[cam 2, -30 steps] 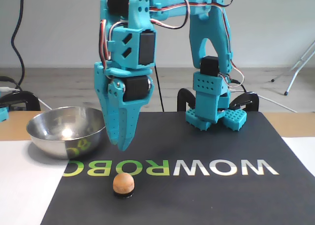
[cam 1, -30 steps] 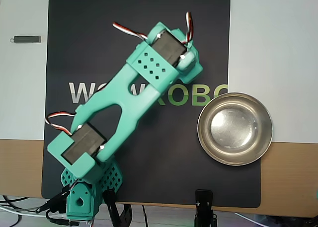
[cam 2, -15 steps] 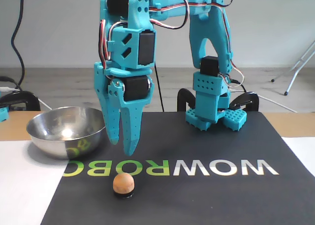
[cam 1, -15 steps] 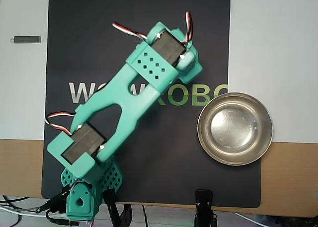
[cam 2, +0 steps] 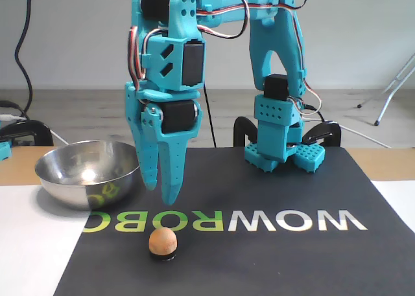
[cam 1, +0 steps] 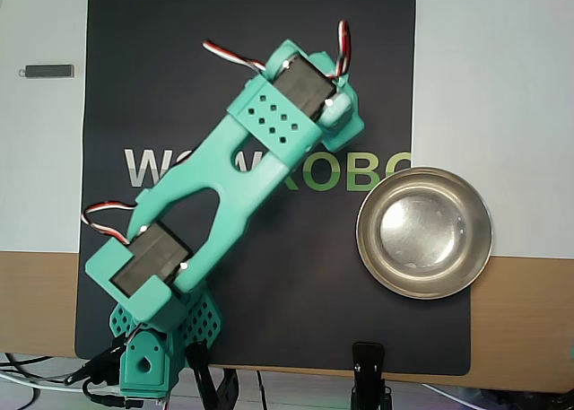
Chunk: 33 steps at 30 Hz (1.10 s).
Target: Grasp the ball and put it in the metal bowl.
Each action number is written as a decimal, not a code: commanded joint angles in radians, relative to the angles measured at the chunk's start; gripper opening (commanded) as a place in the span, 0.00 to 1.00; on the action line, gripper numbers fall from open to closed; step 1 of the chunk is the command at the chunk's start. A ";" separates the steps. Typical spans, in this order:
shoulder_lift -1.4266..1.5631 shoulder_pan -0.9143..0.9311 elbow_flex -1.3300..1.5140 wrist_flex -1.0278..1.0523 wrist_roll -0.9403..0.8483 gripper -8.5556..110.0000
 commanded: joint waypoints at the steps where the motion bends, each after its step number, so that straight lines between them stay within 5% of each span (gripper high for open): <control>1: 0.008 -0.005 -0.040 -0.006 0.008 0.53; 17: 0.005 -0.002 -0.029 -0.006 -0.058 0.54; 22: 0.005 -0.002 -0.029 -0.006 -0.060 0.70; 33: -0.040 0.000 -0.041 -0.008 -0.061 0.71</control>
